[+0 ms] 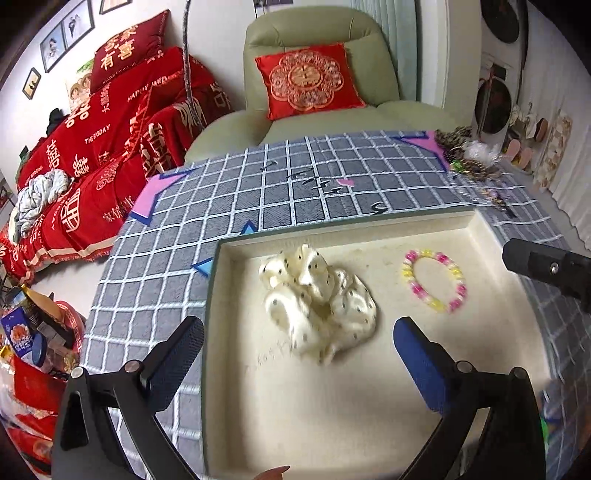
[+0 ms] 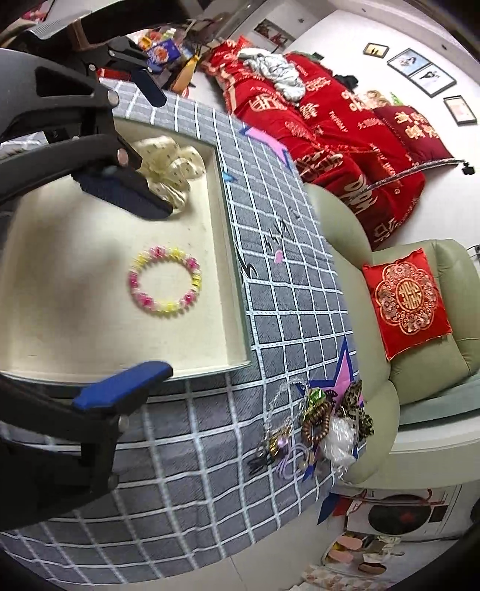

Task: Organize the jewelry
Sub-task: 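Carry scrunchie and beaded bracelet into the cream tray and open both grippers, then move both grippers back toward the remaining jewelry on the table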

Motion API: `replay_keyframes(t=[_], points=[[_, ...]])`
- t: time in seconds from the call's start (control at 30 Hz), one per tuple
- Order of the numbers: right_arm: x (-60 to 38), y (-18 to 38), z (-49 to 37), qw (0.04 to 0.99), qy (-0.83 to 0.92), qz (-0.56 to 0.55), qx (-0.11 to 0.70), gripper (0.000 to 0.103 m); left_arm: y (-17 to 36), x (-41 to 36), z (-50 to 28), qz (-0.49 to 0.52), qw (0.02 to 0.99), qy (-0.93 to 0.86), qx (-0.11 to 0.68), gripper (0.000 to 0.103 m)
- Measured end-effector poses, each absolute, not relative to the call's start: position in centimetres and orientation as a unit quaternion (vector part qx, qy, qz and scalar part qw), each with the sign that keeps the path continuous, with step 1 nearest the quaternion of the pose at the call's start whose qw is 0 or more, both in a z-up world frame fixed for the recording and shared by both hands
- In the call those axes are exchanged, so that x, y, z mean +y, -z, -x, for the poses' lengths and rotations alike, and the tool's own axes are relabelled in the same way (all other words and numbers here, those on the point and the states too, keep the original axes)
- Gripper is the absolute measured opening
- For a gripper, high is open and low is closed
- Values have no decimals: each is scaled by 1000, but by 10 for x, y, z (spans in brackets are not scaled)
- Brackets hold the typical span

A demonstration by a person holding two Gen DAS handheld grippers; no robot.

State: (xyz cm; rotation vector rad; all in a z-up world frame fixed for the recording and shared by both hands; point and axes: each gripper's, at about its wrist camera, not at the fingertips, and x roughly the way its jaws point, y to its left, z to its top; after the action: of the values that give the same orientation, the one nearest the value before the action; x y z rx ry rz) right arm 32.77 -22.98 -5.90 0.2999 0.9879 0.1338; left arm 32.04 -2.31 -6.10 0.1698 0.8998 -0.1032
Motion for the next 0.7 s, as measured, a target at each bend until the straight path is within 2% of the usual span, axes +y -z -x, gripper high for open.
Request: replay_keyframes(t=[0.03,0.13,0.17,0.7], points=[[-231,55,-320,868,-67,-146,469,82,57,-21,-310,-77,897,56,431,103],[-232,44,-293,873,-74,-150,459,101,46,-10,-276,-56,900,74,425,103],[-232,41,-282,874,-76,-151,455,103,44,-7,-268,-50,900,78,426,103],[-224,9,-163,882,-91,-161,433,103,50,40,-135,1,898,36,438,103]])
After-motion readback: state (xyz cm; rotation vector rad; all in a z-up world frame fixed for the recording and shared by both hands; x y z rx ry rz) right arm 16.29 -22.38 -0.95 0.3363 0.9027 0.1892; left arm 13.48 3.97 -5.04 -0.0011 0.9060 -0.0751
